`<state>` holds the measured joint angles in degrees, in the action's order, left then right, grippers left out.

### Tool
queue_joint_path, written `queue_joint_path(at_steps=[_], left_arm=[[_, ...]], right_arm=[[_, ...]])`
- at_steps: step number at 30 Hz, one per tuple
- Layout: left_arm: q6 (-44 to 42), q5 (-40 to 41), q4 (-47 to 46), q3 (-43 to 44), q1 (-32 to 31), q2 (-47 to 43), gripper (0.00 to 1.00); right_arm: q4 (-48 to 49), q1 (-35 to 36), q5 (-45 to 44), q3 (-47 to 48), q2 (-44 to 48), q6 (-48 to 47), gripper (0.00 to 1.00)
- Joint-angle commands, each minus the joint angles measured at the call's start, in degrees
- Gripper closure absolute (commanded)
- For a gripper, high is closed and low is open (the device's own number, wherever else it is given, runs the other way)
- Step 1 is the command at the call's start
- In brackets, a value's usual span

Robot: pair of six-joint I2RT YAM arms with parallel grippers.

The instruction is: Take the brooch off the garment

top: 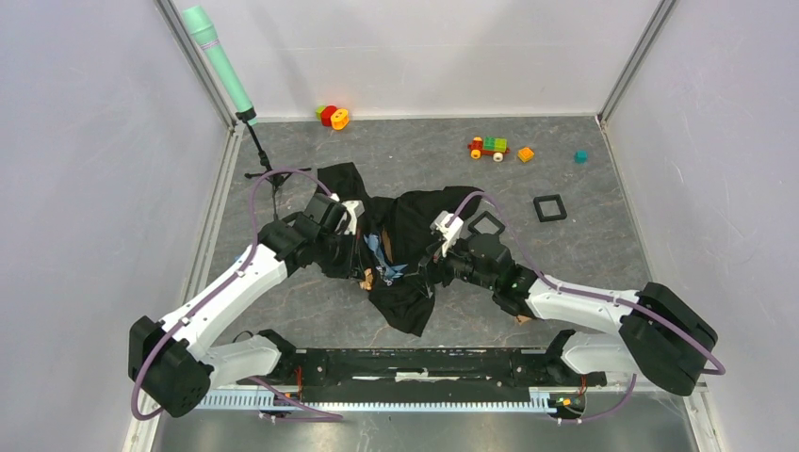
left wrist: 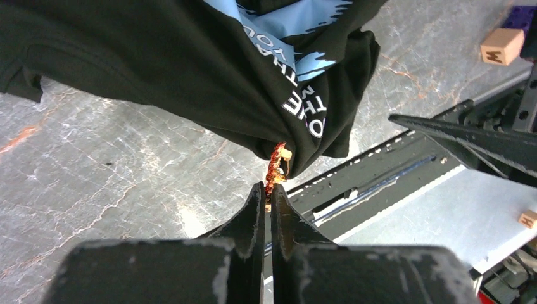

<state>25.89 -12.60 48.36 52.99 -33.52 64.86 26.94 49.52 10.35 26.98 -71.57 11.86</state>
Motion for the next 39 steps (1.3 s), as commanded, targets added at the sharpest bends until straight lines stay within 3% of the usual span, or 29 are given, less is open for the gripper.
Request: queue_joint_path(at_steps=[1,13,28,34,39], left_arm=[[-4.00,-6.17,0.77,0.49,-0.33,-2.44,0.98],[-6.49,-13.05,-0.45,2.02,-0.32,-0.48,0.98],[-6.73,-14.10,-0.81,4.70,-0.33,1.75,0.98],[-7.26,-13.15,-0.81,5.11,-0.32,0.98,0.98],[-8.42,-13.20,-0.87,5.27,-0.32,1.02,0.98]], right_arm=[[3.09,0.31,0.32,-0.83,1.71,-3.00,0.02],[6.39,2.57,8.41,1.05,-2.04,-10.75,0.13],[10.91,7.75,11.09,6.33,-9.22,-13.97,0.16],[9.74,8.05,10.74,6.46,-9.79,-15.99,0.27],[11.71,7.90,11.95,5.01,-8.13,-13.63,0.23]])
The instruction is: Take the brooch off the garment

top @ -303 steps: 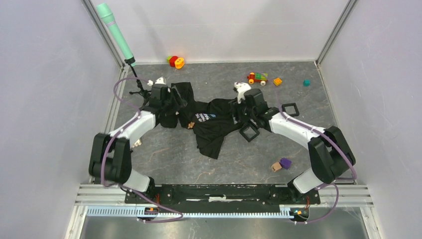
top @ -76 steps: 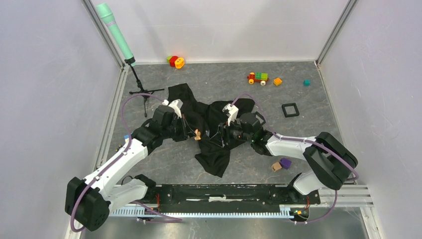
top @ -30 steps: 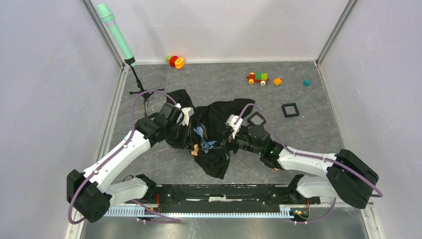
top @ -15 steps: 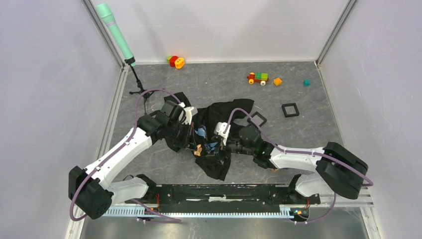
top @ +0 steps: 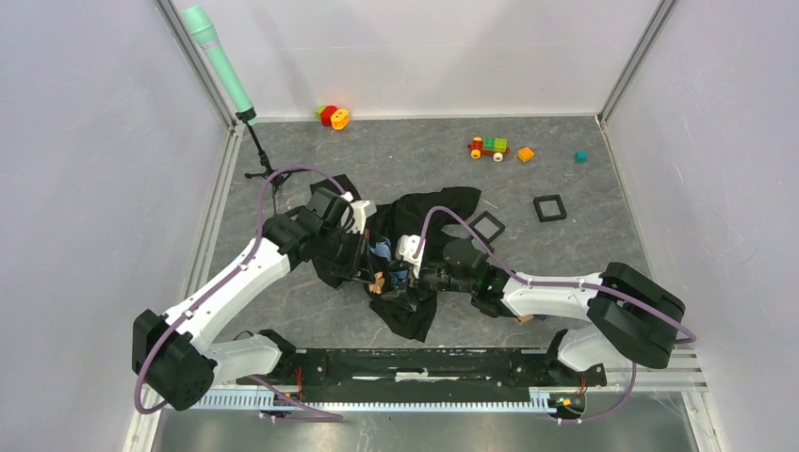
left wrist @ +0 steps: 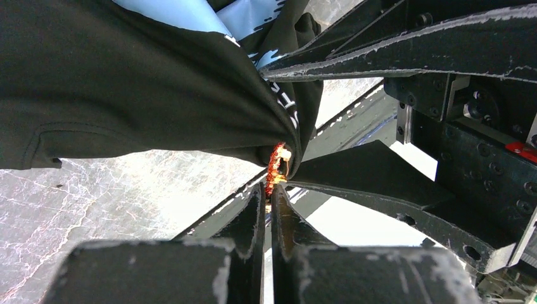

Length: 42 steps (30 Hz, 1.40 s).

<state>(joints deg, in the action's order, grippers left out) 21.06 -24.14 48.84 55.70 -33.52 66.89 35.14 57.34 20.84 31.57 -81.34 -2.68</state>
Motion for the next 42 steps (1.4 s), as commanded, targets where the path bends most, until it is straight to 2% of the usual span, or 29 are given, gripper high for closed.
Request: queue_joint_path(at_steps=[1,6,10,14,18,29,32,37,42], left_arm=[[-3.89,-1.61,-1.82,2.50,-0.33,-1.18,0.98],[-3.18,-0.85,-11.93,-3.00,-0.32,-7.43,0.98],[-4.00,-1.99,-19.36,-6.98,-0.32,-12.36,0.98],[-6.88,-0.87,-21.17,-8.88,-0.34,-16.16,0.98],[-8.14,-2.06,-23.08,-10.36,-0.37,-18.46,0.98],[-8.40,-5.61,-25.59,-11.40,-0.32,-19.87,0.98],[-8.58,-5.52,-25.64,-11.54,-0.33,-20.06,0.98],[-8.75,-5.77,-25.55,-11.49,-0.33,-20.06,0.98],[-9.09,-6.41,-25.57,-11.67,-0.33,-20.05,0.98]], right_arm=[[4.43,-0.14,1.91,-0.31,2.18,2.13,0.21],[12.09,-3.45,5.86,-3.78,3.15,16.92,0.13],[20.09,-4.98,8.66,-4.50,1.40,29.06,0.15],[29.45,-6.10,9.73,-6.48,0.62,38.45,0.16],[25.07,-6.49,8.34,-4.36,0.25,38.27,0.25],[31.53,-7.19,8.59,-4.92,-1.57,43.23,0.43],[33.65,-7.51,9.38,-4.73,-2.13,44.96,0.53],[35.43,-7.67,9.91,-4.50,-2.62,46.27,0.64],[34.86,-7.66,10.24,-4.33,-2.88,45.61,0.70]])
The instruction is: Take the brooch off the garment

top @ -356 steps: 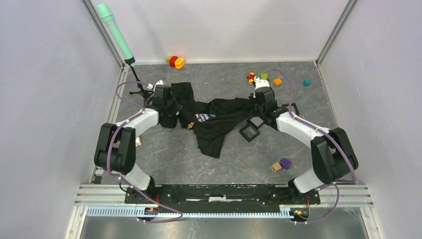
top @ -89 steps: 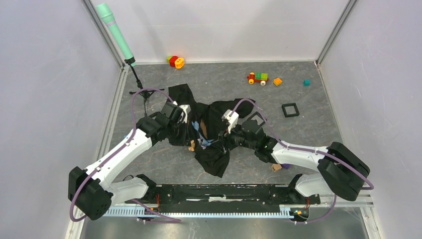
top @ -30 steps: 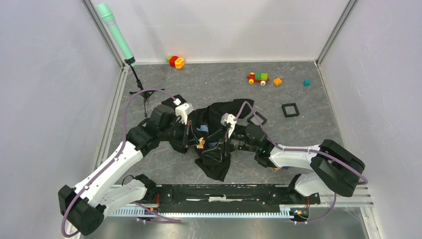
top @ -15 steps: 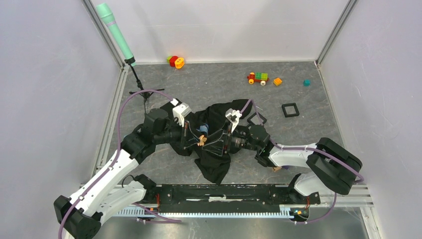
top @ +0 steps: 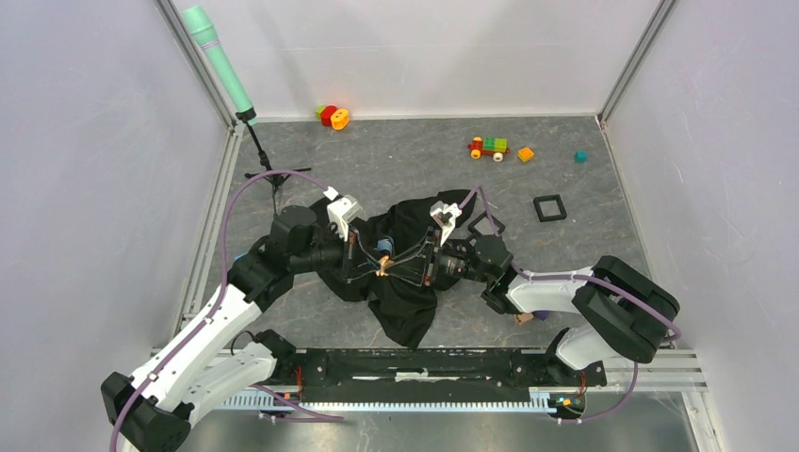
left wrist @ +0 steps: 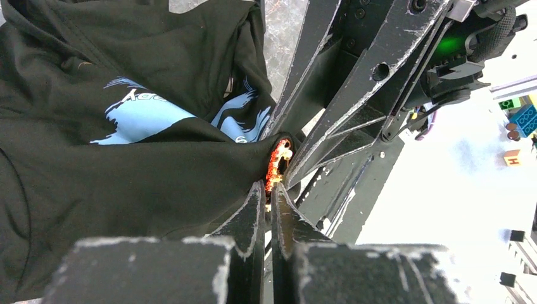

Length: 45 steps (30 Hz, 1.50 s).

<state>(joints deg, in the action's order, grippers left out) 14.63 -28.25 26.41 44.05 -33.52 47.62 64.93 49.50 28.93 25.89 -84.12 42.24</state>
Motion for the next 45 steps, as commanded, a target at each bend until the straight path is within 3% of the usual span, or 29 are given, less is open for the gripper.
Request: queue_joint_path(at_steps=[1,16,21,24,30,35,40,42,45], left_arm=[[-2.83,-2.53,-3.13,-0.09,-0.32,-0.75,0.98],[-4.31,-4.67,-1.80,0.84,-0.32,0.68,0.98],[-5.26,-2.80,0.46,1.65,-0.33,1.94,0.98],[-6.03,-1.76,2.76,2.65,-0.33,3.30,0.98],[-5.43,-2.21,2.59,2.52,-0.34,3.83,0.98],[-3.64,2.05,3.27,2.93,-0.32,4.56,0.98],[-1.05,9.83,4.87,4.11,-0.32,4.70,0.98],[-0.33,11.50,4.74,4.11,-0.32,4.10,0.98],[0.02,11.85,5.17,4.69,-0.34,3.45,0.98]], right_arm=[[5.02,0.14,2.50,1.57,-0.33,0.71,0.70],[1.04,0.84,7.03,5.55,-3.25,-1.16,0.80],[-1.89,0.95,7.21,6.54,-3.28,-3.32,0.79],[-2.56,1.12,7.77,6.63,-3.16,-4.10,0.72],[-5.10,1.06,7.74,6.98,-2.39,-5.83,0.71],[-7.18,1.05,7.57,6.65,-0.88,-7.78,0.53],[-10.17,0.81,4.39,3.92,2.20,-11.20,0.45],[-10.68,0.78,3.03,2.61,3.06,-12.22,0.39],[-15.61,1.07,0.46,2.21,3.37,-16.48,0.37]])
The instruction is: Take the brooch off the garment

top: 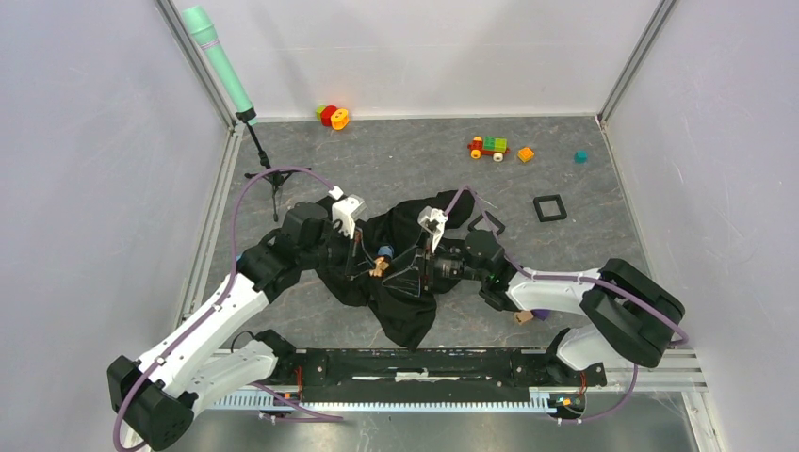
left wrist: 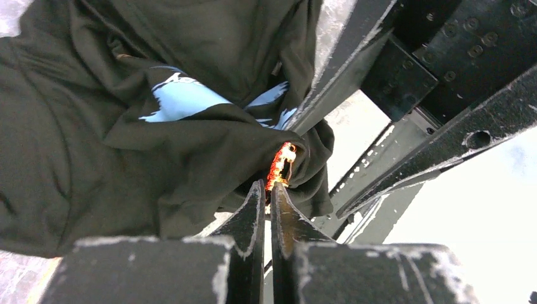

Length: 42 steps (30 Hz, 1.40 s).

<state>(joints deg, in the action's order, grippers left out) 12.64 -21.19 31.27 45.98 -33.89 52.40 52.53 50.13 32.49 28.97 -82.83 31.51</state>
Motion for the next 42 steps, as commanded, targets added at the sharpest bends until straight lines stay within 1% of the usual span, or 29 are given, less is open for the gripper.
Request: queue_joint_path(at_steps=[1,3,5,7,10,13,15,17,19,22,25,27,29,32,33,35,36,39,42], left_arm=[[2.12,5.10,0.63,3.09,0.01,-1.38,0.98],[2.21,5.66,1.49,3.80,0.05,-1.39,0.98],[2.21,5.79,1.73,4.03,0.04,-1.51,0.98],[2.30,5.81,1.78,4.03,0.05,-1.60,0.98],[2.54,5.64,1.91,3.96,0.05,-1.52,0.98],[2.65,4.95,1.79,3.79,0.05,-1.51,0.98],[2.41,3.93,1.32,3.60,0.05,-1.60,0.98],[2.49,3.49,0.55,3.21,-0.01,-2.29,0.98],[3.95,3.50,-0.87,2.58,0.12,-3.29,0.98],[8.14,1.28,-5.51,1.30,0.66,-4.33,0.98],[12.32,-1.09,-11.88,-0.77,0.80,-5.83,0.98],[14.35,-3.30,-16.10,-1.99,1.14,-6.99,0.98],[15.62,-4.65,-18.08,-2.55,1.39,-7.61,0.98],[16.61,-6.41,-18.22,-2.11,1.86,-7.76,0.98],[17.04,-6.86,-18.27,-2.04,1.87,-7.95,0.98],[17.56,-7.28,-18.35,-2.25,1.89,-8.21,0.98],[17.46,-7.37,-18.35,-2.37,1.89,-8.36,0.98],[16.89,-7.35,-17.69,-2.38,1.85,-8.65,0.98],[16.48,-8.10,-17.13,-2.27,1.89,-8.57,0.98]], right_arm=[[-5.21,0.87,-4.31,-0.85,2.14,-7.44,0.37],[-7.58,1.66,-6.90,-1.02,1.89,-10.50,0.37],[-8.41,2.14,-7.87,-0.87,0.99,-11.63,0.38],[-7.86,2.33,-7.81,-0.57,-0.19,-11.81,0.39],[-7.53,2.51,-7.75,0.65,-1.77,-11.72,0.43],[-6.08,2.52,-7.34,1.79,-2.69,-10.70,0.43],[-2.77,2.33,-6.90,1.52,-2.68,-8.43,0.37],[1.92,1.34,-4.89,0.61,-2.50,-4.15,0.32],[9.67,-0.24,-2.36,-1.12,-2.54,1.88,0.27],[16.55,-1.63,-1.84,-3.58,-2.10,7.85,0.27],[19.88,-2.11,-2.43,-3.97,-1.19,12.66,0.31],[19.28,-2.31,-3.16,-3.22,-0.72,15.88,0.35],[20.09,-2.40,-3.86,-2.88,-0.32,19.21,0.37],[25.35,-2.40,-4.69,-3.26,-0.17,24.69,0.37],[25.80,-2.40,-4.79,-2.95,-0.24,25.78,0.39],[27.17,-2.40,-4.91,-2.29,-0.69,27.44,0.51],[27.67,-2.41,-4.88,-1.91,-0.90,28.21,0.55],[30.37,-2.44,-4.94,-1.30,-1.87,30.15,0.56],[32.98,-2.41,-5.07,-1.03,-3.05,32.49,0.63]])
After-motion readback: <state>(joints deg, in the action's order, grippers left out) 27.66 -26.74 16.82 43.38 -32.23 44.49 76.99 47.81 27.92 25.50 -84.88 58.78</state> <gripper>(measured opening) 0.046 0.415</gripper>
